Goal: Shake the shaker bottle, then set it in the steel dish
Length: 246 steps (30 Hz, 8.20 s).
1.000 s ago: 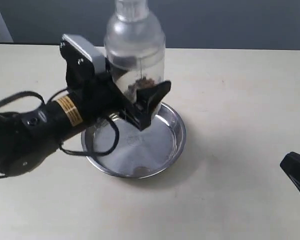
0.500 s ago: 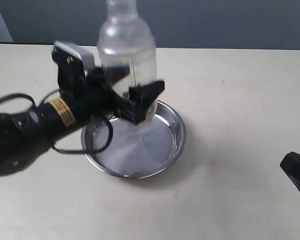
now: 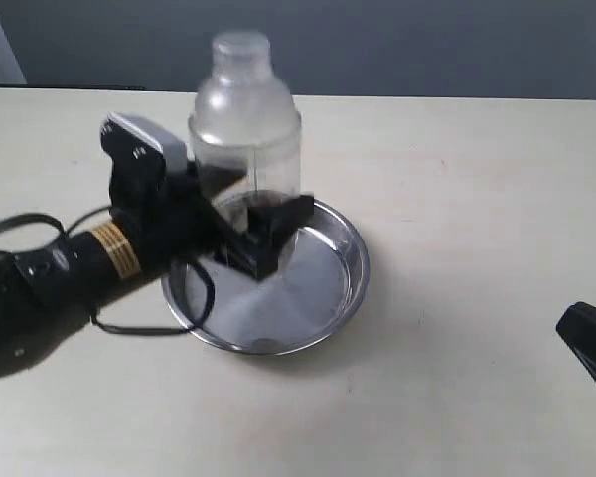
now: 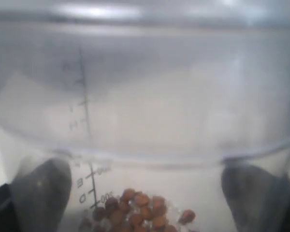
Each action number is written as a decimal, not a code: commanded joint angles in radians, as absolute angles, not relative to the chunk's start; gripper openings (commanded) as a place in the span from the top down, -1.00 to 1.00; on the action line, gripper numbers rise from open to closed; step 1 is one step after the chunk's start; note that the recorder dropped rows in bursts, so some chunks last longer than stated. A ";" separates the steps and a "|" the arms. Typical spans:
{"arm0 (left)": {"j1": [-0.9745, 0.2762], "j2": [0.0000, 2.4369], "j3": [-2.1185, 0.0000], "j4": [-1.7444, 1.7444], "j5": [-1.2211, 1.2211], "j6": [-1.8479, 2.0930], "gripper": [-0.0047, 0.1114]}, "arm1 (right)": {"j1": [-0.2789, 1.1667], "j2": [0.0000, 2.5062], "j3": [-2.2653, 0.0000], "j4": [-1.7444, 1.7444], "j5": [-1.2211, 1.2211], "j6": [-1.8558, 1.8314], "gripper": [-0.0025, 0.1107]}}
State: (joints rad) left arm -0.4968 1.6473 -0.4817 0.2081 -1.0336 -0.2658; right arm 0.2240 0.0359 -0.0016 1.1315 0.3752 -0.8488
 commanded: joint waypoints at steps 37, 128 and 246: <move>-0.521 1.518 -0.605 0.428 -0.749 -0.446 0.92 | 0.221 0.032 0.000 1.127 0.372 -0.852 0.97; -0.563 1.533 -0.562 0.181 -0.700 -0.232 0.92 | 0.221 0.032 0.000 1.127 0.409 -0.852 0.97; -0.500 1.548 -0.487 0.377 -0.980 -0.386 0.92 | 0.221 0.032 0.000 1.135 0.413 -0.852 0.97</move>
